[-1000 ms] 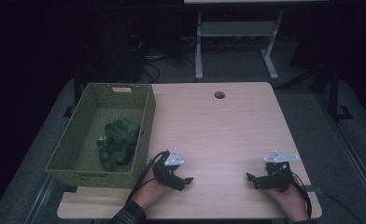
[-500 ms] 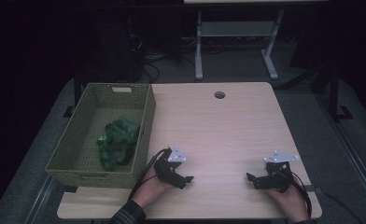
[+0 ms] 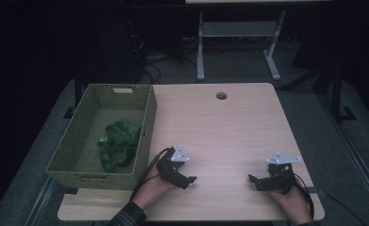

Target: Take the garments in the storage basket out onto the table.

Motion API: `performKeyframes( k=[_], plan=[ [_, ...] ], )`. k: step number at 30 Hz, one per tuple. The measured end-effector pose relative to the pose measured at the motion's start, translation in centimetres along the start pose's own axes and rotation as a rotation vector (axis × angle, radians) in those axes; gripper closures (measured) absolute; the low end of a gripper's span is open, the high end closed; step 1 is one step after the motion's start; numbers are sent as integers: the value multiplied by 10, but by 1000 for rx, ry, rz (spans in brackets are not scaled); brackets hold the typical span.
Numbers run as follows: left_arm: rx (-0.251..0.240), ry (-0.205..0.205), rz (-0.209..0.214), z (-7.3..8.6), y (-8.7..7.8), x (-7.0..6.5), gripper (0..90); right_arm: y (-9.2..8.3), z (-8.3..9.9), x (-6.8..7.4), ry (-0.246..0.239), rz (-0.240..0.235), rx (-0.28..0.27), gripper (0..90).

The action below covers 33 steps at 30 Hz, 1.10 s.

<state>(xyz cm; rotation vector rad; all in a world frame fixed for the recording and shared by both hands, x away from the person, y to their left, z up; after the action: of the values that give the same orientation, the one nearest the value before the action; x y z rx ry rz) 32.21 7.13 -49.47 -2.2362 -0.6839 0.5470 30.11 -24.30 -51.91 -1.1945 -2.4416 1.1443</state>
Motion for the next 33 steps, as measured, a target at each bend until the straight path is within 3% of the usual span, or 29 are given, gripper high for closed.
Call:
performKeyframes(
  k=[12,33],
  plan=[
    [-12,-27,4,-8,-10,5,136,0,0,0,0,0,0,5],
    [-19,-24,18,-17,-20,3,136,0,0,0,0,0,0,5]
  ],
)
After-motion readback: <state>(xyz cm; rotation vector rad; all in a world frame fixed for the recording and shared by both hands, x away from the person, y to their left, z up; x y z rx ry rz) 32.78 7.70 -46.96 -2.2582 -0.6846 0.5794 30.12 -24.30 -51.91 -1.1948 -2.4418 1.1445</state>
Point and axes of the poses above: each handheld gripper's, and its own axes: y roughly forward along the jaws, z roughly out of its underside, x roughly to its left, the point moved 5 cm from there along y, roughly forward along the jaws, and after that the axes turned 15 degrees about -y, right-handed, at the moved point
